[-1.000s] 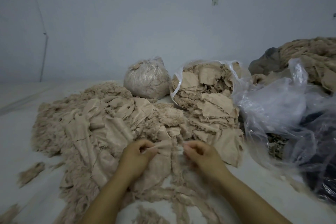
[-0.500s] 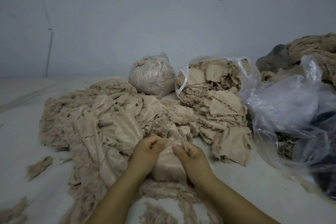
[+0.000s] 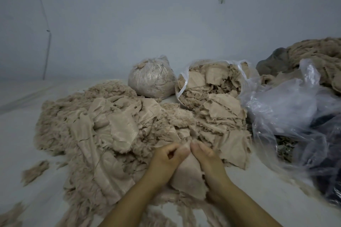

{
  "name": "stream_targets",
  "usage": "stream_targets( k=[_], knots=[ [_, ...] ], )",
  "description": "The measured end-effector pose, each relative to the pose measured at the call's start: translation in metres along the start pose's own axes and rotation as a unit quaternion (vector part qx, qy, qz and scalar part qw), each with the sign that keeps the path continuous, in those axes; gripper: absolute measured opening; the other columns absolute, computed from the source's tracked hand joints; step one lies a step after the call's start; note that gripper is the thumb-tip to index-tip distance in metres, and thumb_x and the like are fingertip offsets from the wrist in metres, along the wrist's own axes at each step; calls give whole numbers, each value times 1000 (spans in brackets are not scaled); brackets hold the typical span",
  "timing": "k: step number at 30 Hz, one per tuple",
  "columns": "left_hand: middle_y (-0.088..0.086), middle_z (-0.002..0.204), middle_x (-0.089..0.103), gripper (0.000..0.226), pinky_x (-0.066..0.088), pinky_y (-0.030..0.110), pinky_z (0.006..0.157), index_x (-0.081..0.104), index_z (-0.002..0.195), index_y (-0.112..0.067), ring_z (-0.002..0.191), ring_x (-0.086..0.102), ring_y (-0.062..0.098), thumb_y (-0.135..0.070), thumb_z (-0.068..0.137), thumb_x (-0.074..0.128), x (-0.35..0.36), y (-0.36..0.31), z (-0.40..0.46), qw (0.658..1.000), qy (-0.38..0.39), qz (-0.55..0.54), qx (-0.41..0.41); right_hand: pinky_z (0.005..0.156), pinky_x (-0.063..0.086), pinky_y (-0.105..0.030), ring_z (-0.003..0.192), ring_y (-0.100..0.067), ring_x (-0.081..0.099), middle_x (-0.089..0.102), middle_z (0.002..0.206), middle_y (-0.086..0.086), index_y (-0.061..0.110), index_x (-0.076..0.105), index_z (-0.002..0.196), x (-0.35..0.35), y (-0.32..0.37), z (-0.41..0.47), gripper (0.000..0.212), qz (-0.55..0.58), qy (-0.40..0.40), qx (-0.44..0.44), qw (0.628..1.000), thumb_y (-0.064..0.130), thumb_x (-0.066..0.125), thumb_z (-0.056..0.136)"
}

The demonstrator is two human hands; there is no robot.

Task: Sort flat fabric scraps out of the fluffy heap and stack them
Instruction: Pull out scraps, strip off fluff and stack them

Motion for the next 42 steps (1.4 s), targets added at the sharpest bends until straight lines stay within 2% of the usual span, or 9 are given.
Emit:
stream_targets(
  k=[4, 10, 15, 21, 24, 26, 32, 36, 42],
  knots=[
    [14, 76, 54, 21, 39, 34, 65, 62, 80, -2, 73, 47, 24, -18, 92, 57, -6, 5, 0, 986, -51, -140, -72, 40, 35, -21, 39, -15, 44, 50, 47, -4, 6, 58, 78, -24, -4, 10, 34, -2, -153, 21, 988, 32, 47, 98],
    [6, 68, 60, 24, 45, 25, 55, 62, 76, -5, 62, 54, 16, -21, 94, 55, -1, 3, -2, 984, -30, -162, -68, 64, 53, -33, 74, -22, 68, 72, 85, -14, 11, 71, 87, 3, -16, -2, 33, -26, -1, 90, 996, 42, 62, 85],
    [-11, 57, 57, 26, 37, 19, 50, 61, 70, -15, 51, 45, 9, -24, 93, 55, -35, 6, 3, 982, -181, 49, -6, 47, 42, -13, 47, 1, 52, 59, 68, -7, 7, 58, 84, -35, 21, 8, 21, -91, -241, -34, 966, 23, 53, 97],
    [-6, 109, 56, 32, 45, 27, 77, 58, 116, -31, 100, 56, 15, -32, 85, 65, -52, 16, 5, 885, -114, 450, 11, 98, 37, -43, 121, -31, 42, 48, 128, -14, 14, 50, 123, -87, 50, 21, 38, -436, -327, -48, 837, 24, 61, 88],
    [-1, 97, 64, 19, 42, 29, 72, 68, 102, -20, 97, 58, 21, -16, 88, 55, -48, 8, 1, 875, -136, 465, 17, 83, 49, -46, 92, -30, 60, 64, 97, -12, 15, 61, 88, -58, 36, 14, 14, -365, -209, -82, 903, 29, 61, 91],
    [1, 79, 66, 15, 50, 34, 66, 73, 89, -15, 80, 59, 25, -14, 85, 58, -43, 1, -2, 880, -139, 440, 111, 61, 53, -38, 66, -28, 65, 66, 73, -13, 10, 67, 77, -30, 15, 9, 44, -198, -85, 69, 974, 52, 58, 84],
    [-8, 58, 56, 18, 49, 31, 61, 59, 53, -15, 65, 47, 14, -15, 66, 72, -25, -14, -11, 829, -74, 450, 324, 51, 52, -25, 57, -14, 63, 68, 68, -5, 8, 69, 94, 11, -12, 22, 38, -51, -11, 211, 976, 43, 69, 82],
    [-8, 97, 51, 17, 40, 25, 72, 59, 91, -21, 84, 53, 14, -33, 81, 67, -31, 5, -1, 869, -26, 450, 207, 50, 51, -24, 59, -15, 60, 61, 71, -10, 7, 57, 80, 8, -9, 31, 16, -4, -63, 112, 992, 9, 53, 96],
    [-11, 139, 49, 52, 43, 26, 91, 38, 140, -38, 117, 53, 12, -29, 91, 51, -39, 19, 5, 880, -19, 467, 86, 58, 54, -24, 61, -13, 56, 54, 75, -10, 7, 51, 84, 4, -8, 11, 16, 31, 42, 74, 996, 22, 57, 87]
  ],
)
Point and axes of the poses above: each hand's wrist, its own z-axis towards the middle knuckle, its own x-axis out of the palm, y = z × x, the point moved 3 cm from there along z, towards the middle knuckle
